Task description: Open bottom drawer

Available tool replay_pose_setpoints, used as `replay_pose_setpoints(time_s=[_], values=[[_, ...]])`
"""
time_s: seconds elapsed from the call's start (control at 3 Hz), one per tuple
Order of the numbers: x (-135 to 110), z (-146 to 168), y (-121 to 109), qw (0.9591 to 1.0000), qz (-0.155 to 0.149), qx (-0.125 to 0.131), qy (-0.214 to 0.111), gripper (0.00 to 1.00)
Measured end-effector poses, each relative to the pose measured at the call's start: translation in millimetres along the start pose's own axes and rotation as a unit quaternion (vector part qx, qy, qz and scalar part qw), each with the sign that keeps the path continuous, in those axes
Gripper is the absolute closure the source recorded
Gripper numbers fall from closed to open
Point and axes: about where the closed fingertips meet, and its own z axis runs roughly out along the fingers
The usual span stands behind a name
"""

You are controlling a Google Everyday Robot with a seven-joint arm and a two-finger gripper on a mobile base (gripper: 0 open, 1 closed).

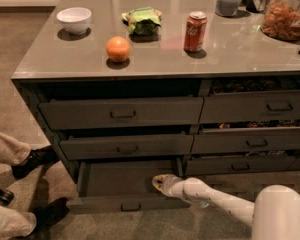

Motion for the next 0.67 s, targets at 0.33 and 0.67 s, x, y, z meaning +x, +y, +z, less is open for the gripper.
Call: replay_pose_setpoints(time_s=[0.33, 0.67], values=[[7.3, 23.7, 9.6, 0.9994, 0.010, -0.034, -0.004, 0.83], [15.8, 32.8, 18.4, 0.9983, 0.017, -0.056, -0.002, 0.60]])
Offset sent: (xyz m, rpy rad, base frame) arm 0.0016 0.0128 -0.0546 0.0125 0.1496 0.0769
